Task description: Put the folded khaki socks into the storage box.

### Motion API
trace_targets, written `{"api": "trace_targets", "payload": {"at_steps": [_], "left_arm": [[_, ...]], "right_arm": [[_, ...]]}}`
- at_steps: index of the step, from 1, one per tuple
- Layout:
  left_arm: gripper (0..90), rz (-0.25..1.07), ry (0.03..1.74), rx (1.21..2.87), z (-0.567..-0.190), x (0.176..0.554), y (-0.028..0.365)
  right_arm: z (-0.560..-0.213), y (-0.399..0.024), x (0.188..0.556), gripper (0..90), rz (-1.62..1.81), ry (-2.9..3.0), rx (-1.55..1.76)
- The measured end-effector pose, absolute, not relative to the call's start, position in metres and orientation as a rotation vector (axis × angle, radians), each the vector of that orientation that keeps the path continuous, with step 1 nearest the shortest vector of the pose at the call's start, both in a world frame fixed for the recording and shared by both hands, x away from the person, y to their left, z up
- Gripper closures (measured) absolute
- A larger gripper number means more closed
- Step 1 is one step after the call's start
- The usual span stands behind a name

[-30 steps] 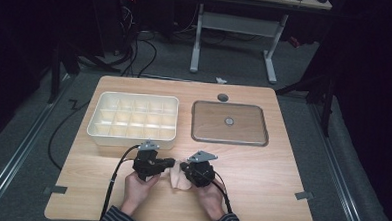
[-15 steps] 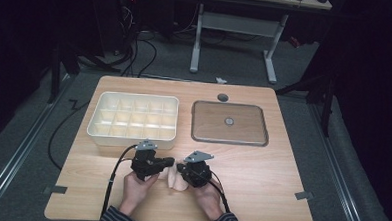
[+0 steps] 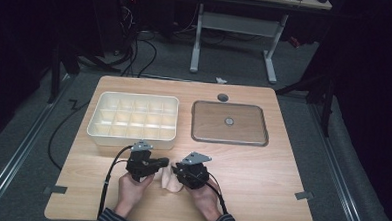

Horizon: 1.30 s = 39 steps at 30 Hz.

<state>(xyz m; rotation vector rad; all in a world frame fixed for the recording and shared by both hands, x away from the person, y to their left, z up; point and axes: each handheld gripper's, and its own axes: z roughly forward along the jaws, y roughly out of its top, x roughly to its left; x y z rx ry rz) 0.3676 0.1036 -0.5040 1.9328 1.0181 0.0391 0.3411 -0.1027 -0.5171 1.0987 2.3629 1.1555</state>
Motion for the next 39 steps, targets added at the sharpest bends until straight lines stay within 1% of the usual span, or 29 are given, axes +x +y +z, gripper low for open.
{"api": "trace_targets", "payload": {"at_steps": [4,6,12,15,19,24,30,34,39], "left_arm": [[87.4,0.05,1.024,1.935,-0.503,0.367,0.102],[87.4,0.05,1.029,1.932,-0.503,0.366,0.101],[87.4,0.054,1.014,1.923,-0.501,0.366,0.099],[87.4,0.052,1.007,1.925,-0.5,0.365,0.098],[87.3,0.038,0.997,1.913,-0.498,0.366,0.098],[87.3,0.04,0.976,1.915,-0.495,0.366,0.094],[87.3,0.038,0.955,1.919,-0.49,0.368,0.089],[87.3,0.013,0.957,1.898,-0.491,0.371,0.089],[87.3,0.02,0.943,1.904,-0.488,0.372,0.086]], "right_arm": [[-0.51,-0.119,0.331,69.1,1.187,2.272,1.14],[-0.511,-0.126,0.328,66.0,1.183,2.264,1.182],[-0.522,-0.126,0.329,62.0,1.139,2.306,1.231],[-0.526,-0.122,0.33,62.3,1.117,2.327,1.223],[-0.529,-0.12,0.331,65.7,1.114,2.337,1.214],[-0.529,-0.119,0.332,67.9,1.101,2.35,1.188],[-0.531,-0.118,0.335,68.3,1.119,2.35,1.167],[-0.53,-0.117,0.337,68.3,1.11,2.364,1.165],[-0.528,-0.112,0.342,68.4,1.089,2.387,1.145]]}}
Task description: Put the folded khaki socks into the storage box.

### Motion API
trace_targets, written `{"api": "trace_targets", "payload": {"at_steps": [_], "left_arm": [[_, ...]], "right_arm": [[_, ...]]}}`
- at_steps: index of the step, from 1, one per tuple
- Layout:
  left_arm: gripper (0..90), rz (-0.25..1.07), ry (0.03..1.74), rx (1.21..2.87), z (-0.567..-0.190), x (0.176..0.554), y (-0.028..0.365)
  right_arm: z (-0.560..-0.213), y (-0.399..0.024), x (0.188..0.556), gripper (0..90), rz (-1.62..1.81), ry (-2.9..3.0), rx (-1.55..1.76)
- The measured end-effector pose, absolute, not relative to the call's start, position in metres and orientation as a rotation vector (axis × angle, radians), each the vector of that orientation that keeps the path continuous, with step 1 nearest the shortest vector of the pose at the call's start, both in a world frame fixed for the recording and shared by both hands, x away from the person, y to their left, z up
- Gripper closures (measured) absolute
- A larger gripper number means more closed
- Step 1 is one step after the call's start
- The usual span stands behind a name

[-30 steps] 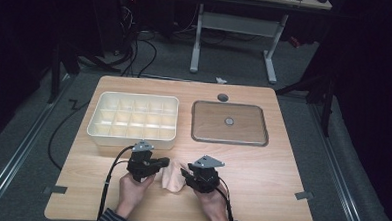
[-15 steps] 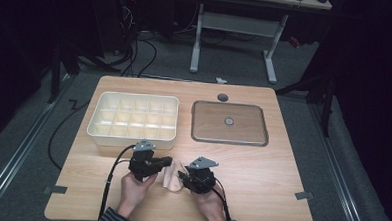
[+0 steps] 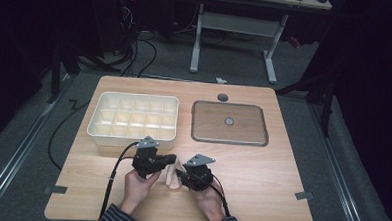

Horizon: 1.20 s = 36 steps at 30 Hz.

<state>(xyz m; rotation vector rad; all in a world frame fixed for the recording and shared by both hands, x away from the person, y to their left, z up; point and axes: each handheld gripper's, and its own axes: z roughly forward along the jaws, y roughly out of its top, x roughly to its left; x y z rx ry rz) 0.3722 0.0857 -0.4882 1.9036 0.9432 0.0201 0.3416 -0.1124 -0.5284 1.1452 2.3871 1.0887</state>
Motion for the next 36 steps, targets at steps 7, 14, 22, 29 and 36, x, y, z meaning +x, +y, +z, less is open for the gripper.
{"api": "trace_targets", "payload": {"at_steps": [7,14,22,29,36], "left_arm": [[87.3,0.015,0.929,1.914,-0.486,0.377,0.079],[87.4,0.006,0.935,1.902,-0.489,0.382,0.077],[87.3,0.018,0.953,1.914,-0.499,0.389,0.075],[87.3,0.038,0.956,1.947,-0.504,0.39,0.07],[87.3,0.065,0.955,1.976,-0.507,0.389,0.066]], "right_arm": [[-0.529,-0.111,0.343,68.5,1.101,2.391,1.139],[-0.529,-0.11,0.345,68.5,1.102,2.404,1.114],[-0.529,-0.105,0.349,66.9,1.117,2.427,1.1],[-0.528,-0.114,0.344,59.2,1.128,2.387,1.137],[-0.52,-0.137,0.323,59.6,1.192,2.309,1.15]]}}
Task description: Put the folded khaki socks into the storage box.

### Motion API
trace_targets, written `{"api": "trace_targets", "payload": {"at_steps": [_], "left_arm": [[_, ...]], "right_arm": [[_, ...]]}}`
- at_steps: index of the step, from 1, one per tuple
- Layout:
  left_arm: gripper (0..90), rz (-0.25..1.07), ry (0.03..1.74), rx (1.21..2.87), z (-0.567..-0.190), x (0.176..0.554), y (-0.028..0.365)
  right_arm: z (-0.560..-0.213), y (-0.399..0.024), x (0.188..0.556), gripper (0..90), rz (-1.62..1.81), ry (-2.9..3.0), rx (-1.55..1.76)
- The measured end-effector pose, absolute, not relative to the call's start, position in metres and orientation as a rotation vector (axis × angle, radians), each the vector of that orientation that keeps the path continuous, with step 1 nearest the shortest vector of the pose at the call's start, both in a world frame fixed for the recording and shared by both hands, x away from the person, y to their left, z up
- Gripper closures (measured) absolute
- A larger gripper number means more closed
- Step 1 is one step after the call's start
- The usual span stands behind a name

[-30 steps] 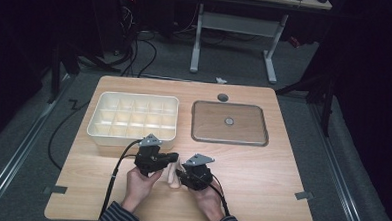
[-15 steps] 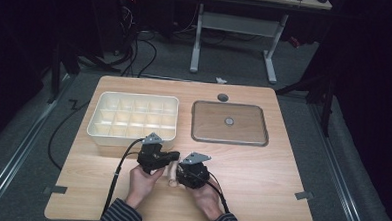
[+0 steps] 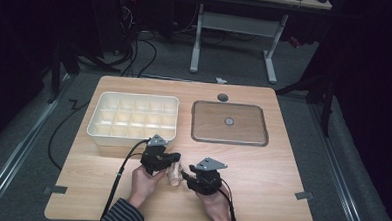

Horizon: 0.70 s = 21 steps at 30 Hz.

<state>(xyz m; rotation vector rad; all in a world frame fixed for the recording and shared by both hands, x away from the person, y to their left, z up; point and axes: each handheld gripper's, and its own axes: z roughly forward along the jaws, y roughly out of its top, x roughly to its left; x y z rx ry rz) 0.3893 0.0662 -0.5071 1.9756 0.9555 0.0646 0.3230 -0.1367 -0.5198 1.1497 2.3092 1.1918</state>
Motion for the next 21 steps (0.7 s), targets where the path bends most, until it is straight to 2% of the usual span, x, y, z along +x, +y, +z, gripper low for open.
{"api": "trace_targets", "payload": {"at_steps": [7,12,19,21], "left_arm": [[87.2,0.094,0.96,1.992,-0.51,0.389,0.063],[87.2,0.097,0.959,2.001,-0.511,0.389,0.06],[87.1,0.096,0.95,2.01,-0.513,0.39,0.059],[87.1,0.096,0.945,2.009,-0.513,0.39,0.059]], "right_arm": [[-0.506,-0.14,0.302,60.6,1.273,2.303,1.042],[-0.5,-0.129,0.3,62.2,1.283,2.335,0.973],[-0.51,-0.124,0.309,83.1,1.217,2.396,0.956],[-0.513,-0.126,0.308,85.6,1.195,2.401,0.956]]}}
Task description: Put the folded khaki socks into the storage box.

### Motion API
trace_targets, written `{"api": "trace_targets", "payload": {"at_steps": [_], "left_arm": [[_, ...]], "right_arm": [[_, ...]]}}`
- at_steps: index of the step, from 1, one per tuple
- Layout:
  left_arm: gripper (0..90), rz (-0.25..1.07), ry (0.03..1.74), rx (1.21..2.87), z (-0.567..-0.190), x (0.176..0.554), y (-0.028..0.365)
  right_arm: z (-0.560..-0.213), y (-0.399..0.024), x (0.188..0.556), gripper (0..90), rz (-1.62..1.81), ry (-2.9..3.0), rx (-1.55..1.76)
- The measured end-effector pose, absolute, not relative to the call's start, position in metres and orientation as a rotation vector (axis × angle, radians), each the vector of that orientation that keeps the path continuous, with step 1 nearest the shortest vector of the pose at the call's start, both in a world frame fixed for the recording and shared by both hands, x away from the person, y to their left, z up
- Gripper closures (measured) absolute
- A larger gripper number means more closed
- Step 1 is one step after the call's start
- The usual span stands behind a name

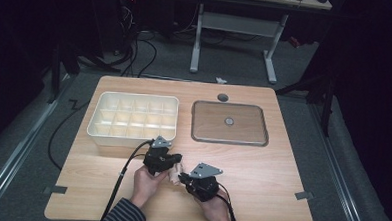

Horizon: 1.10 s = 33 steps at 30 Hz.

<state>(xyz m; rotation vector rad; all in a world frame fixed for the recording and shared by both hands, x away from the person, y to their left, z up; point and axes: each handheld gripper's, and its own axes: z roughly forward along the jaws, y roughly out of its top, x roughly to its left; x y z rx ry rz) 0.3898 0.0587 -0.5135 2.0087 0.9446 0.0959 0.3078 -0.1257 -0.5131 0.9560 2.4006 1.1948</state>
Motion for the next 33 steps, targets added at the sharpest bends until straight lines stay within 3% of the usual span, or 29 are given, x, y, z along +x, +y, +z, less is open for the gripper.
{"api": "trace_targets", "payload": {"at_steps": [24,26,33], "left_arm": [[86.0,0.14,0.882,2.046,-0.526,0.395,0.048],[83.9,0.141,0.879,2.045,-0.524,0.394,0.049],[63.6,0.173,0.884,2.039,-0.51,0.384,0.054]], "right_arm": [[-0.532,-0.128,0.312,87.8,1.096,2.461,0.97],[-0.532,-0.127,0.312,87.7,1.104,2.456,0.976],[-0.532,-0.128,0.313,87.6,1.096,2.438,1.005]]}}
